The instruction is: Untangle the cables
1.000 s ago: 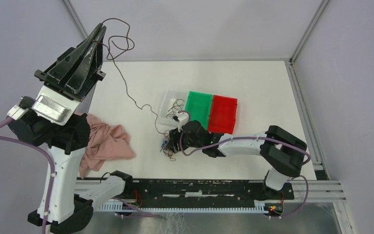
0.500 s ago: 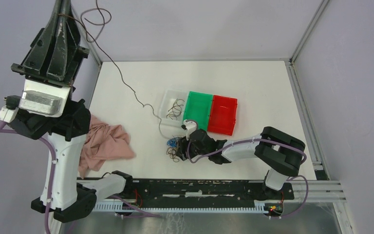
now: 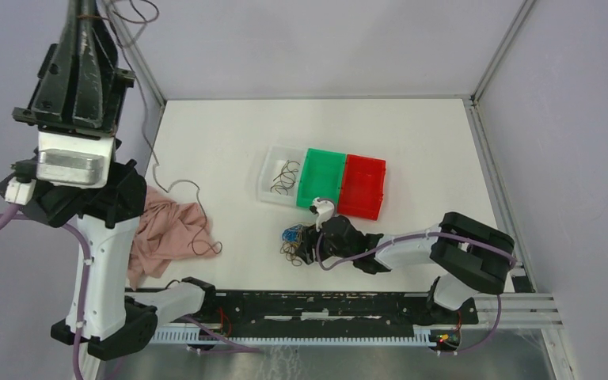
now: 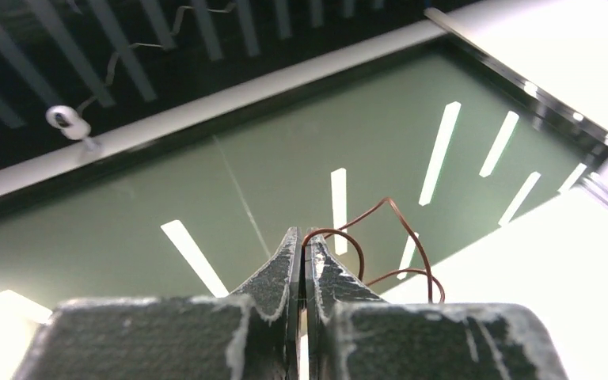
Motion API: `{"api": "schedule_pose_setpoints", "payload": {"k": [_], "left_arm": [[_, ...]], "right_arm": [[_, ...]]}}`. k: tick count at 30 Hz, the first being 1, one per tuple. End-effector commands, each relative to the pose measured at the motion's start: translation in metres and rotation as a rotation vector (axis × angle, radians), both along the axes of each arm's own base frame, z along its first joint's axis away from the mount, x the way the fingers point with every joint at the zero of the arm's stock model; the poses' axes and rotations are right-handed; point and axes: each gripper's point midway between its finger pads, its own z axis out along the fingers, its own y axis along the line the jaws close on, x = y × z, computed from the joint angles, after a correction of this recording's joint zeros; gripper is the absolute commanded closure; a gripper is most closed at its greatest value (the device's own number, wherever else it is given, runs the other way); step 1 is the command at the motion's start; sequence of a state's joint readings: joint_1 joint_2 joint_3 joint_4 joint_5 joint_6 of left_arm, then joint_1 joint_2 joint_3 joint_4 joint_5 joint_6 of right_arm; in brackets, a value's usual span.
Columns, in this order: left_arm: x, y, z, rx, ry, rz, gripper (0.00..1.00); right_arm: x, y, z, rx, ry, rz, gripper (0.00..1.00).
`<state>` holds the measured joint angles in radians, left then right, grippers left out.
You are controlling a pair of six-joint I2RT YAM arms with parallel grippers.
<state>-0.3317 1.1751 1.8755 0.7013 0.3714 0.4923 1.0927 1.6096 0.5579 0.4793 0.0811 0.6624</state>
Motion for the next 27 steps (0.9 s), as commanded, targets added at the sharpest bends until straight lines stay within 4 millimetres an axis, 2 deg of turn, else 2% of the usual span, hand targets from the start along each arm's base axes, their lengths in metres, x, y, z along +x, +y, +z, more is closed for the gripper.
{"api": "schedule_pose_setpoints", "payload": {"k": [1, 6, 10, 14, 17, 22, 27], "left_arm": [[0.035, -0.029, -0.044, 0.165, 0.118, 0.027, 0.97], [0.076, -0.052, -0.094, 0.302, 0.288, 0.028, 0.97], [0.112, -0.077, -0.153, 0.496, 0.469, 0.031, 0.97], [0.137, -0.093, -0.214, 0.681, 0.622, 0.029, 0.96], [0.152, -0.096, -0.244, 0.725, 0.658, 0.060, 0.96], [0.176, -0.097, -0.275, 0.760, 0.710, 0.107, 0.96], [0.194, -0.099, -0.291, 0.782, 0.746, 0.130, 0.96]], "right_arm": [[-0.001, -0.006, 0.021, 0.031, -0.015, -0.023, 0.37], [-0.004, -0.019, 0.046, 0.055, -0.046, -0.031, 0.36], [-0.006, -0.031, 0.068, 0.065, -0.074, -0.041, 0.36], [-0.006, -0.044, 0.090, 0.090, -0.105, -0.071, 0.35], [-0.006, -0.053, 0.100, 0.103, -0.117, -0.100, 0.33], [-0.004, -0.067, 0.111, 0.111, -0.131, -0.148, 0.31], [-0.002, -0.078, 0.116, 0.111, -0.146, -0.185, 0.30]]}}
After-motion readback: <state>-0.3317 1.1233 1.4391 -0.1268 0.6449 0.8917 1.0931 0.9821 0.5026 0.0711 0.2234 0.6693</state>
